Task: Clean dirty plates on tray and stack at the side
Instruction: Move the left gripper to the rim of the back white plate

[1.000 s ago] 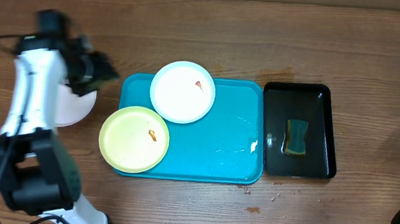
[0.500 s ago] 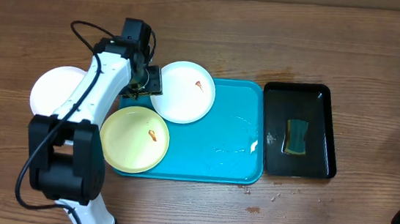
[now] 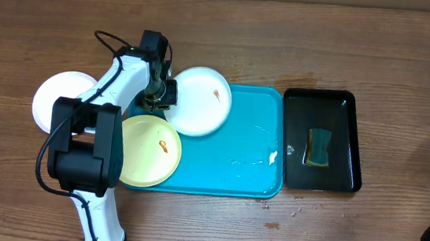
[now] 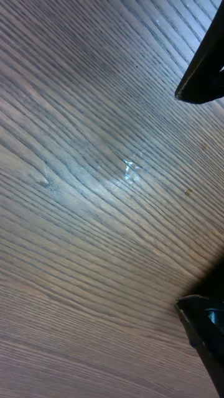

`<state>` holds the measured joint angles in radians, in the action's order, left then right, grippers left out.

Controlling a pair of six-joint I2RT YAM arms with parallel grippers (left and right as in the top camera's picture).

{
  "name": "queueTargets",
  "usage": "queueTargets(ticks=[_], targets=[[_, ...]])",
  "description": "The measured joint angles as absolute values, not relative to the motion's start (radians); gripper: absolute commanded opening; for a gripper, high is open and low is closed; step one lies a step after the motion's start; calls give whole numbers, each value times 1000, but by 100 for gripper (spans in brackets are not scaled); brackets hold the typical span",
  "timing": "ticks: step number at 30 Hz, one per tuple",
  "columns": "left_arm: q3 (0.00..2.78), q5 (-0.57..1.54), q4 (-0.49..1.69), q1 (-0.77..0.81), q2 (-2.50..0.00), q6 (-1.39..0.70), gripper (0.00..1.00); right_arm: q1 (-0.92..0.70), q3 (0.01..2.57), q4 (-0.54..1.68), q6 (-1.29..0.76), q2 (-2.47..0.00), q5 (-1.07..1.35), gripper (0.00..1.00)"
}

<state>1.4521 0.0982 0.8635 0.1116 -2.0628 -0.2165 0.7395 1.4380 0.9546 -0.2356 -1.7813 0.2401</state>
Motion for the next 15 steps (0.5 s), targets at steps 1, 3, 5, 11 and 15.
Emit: queueTargets(ticks=[1,3,5,11,15], targets=[[1459,102,874,112,-2063,-208,4,739,1438,954,-236,-1781,241,100],[1476,114,906,113,-2063,-191,4,739,1438,955,-235,-1781,240,100],[1491,124,926,118,-2063,-173,4,739,1438,955,-236,-1781,240,100],[1502,159,966,178,-2063,-138,4,739,1438,955,-236,-1781,240,100],[1502,172,991,254,-2063,-134,4,739,1438,954,-236,-1781,240,100]])
